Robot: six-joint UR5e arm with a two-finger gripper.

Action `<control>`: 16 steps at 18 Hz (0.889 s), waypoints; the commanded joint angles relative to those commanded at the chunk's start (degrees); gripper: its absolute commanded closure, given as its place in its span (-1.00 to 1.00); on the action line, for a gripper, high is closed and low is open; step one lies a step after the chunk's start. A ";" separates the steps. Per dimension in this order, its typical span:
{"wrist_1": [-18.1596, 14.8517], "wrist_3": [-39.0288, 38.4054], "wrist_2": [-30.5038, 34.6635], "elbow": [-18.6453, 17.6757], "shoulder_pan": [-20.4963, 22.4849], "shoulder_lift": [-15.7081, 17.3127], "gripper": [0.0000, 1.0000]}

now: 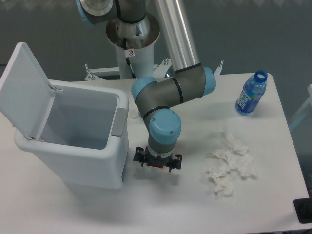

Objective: Pick up the cans

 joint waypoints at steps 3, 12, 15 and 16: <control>0.00 0.09 0.26 -0.09 0.00 0.09 -1.00; -0.09 -0.09 2.37 -0.97 -0.09 0.35 -1.00; -0.09 -0.18 2.37 -0.97 -0.09 0.35 -0.99; -0.09 -0.18 2.37 -0.97 -0.09 0.26 -0.94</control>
